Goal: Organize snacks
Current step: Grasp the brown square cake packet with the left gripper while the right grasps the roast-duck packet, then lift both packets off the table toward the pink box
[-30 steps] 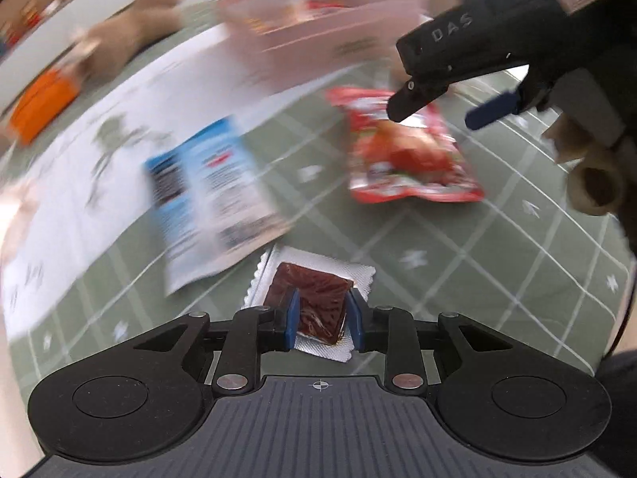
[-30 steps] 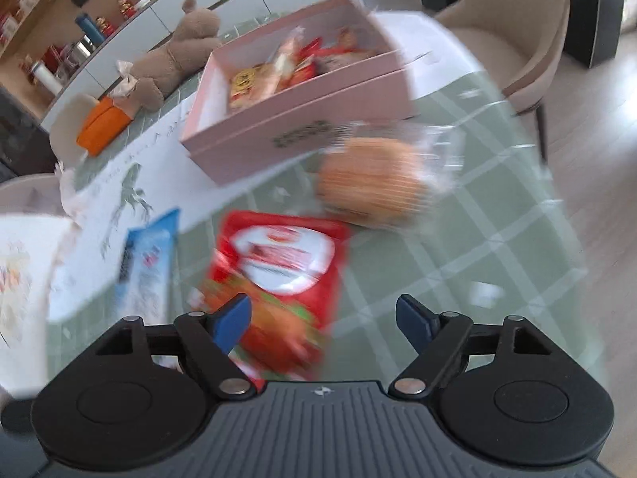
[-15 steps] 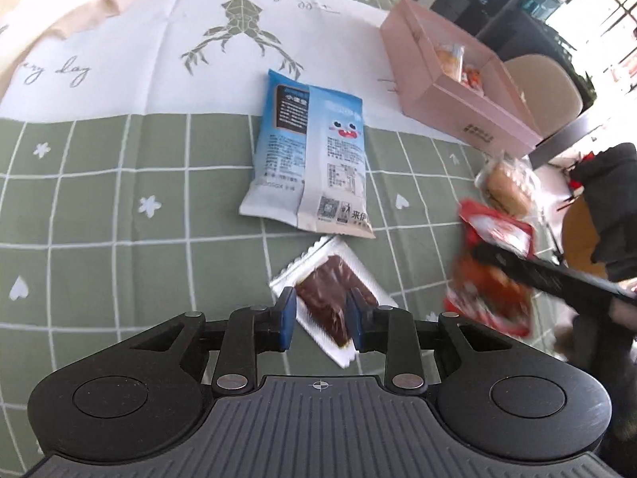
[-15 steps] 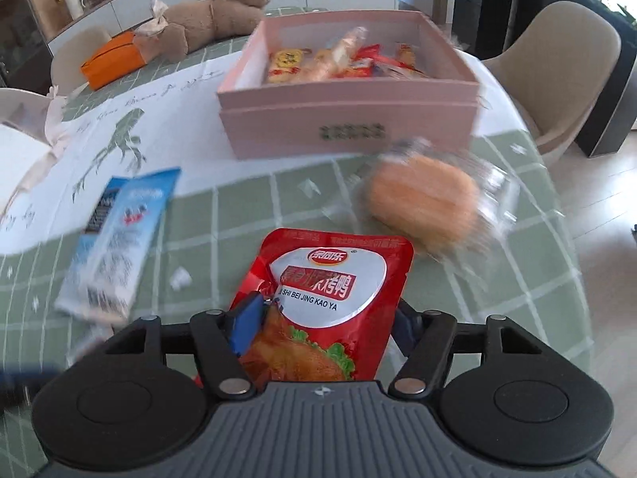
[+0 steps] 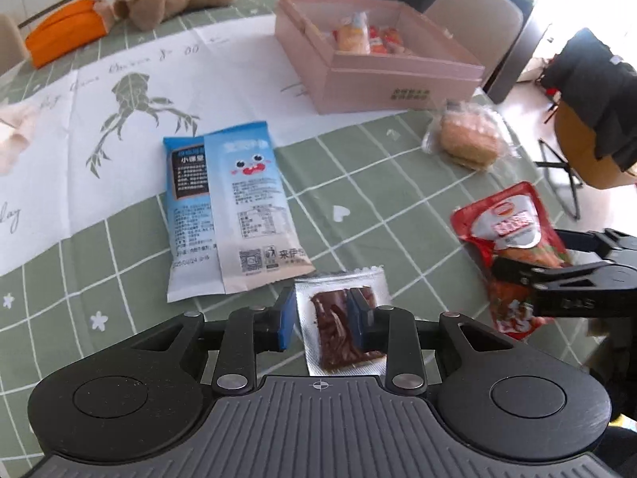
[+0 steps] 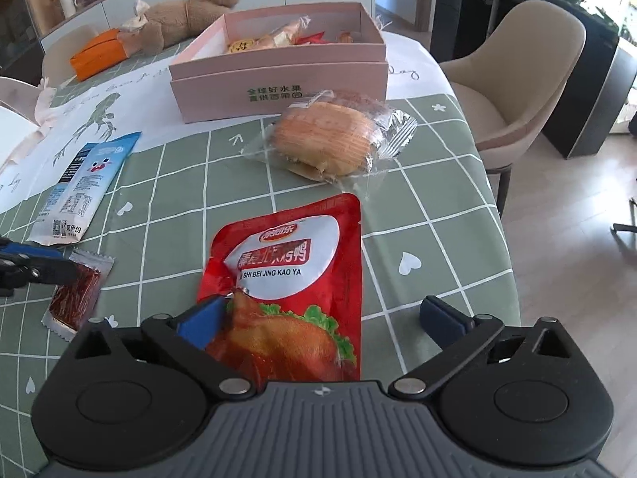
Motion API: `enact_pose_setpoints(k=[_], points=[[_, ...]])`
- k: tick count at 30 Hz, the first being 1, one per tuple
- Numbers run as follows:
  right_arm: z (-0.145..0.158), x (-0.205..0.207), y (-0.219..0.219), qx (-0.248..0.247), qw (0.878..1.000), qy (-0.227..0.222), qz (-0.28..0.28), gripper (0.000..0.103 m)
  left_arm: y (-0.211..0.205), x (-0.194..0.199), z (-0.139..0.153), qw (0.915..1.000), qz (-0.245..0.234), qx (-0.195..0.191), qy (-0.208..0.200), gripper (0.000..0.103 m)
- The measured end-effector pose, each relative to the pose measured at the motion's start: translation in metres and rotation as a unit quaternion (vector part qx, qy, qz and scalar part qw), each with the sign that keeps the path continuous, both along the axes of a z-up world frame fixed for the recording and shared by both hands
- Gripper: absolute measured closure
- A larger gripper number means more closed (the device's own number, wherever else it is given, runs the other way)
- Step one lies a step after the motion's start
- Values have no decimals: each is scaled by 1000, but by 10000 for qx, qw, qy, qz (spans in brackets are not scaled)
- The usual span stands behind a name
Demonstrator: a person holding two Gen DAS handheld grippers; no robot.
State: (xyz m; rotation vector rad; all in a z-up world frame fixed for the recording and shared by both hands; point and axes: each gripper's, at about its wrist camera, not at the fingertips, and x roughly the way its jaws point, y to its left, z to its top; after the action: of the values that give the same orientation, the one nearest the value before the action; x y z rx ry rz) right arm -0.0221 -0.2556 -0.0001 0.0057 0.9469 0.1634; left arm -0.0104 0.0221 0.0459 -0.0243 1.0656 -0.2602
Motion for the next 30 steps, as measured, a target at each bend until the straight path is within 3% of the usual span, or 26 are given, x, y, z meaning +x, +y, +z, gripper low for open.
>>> enact_pose_setpoints(k=[3,8,12,19,24,27,30], points=[[-2,-4,0,3,9999,-141,-44,0,-11,-7,7,9996,-280,30,-53,71],[-1,-5,2,-17,9998,-204,-59,0,-40,-7,-4,9962,-616,608,-29,69],[-2,-6,2,-10,9997,-223,-37,0,-49,-7,-7,9963,-688,511,36,59],[-3,-12,2,-4,9994,-330,-64,0,-45,-6,-6,9972,-681,296,95,59],[-3,-13,1,-2,9993,-362,-21,0,-32,-15,4,9972,-417,605,-163,62],[-4,-15,2,-3,9991,-411,-40,0,-23,-13,5,9991,-282,312,-63,62],[-4,-17,3,-12,9990,-441,-42,0,-27,-11,-1,9984,-322,457,4,62]])
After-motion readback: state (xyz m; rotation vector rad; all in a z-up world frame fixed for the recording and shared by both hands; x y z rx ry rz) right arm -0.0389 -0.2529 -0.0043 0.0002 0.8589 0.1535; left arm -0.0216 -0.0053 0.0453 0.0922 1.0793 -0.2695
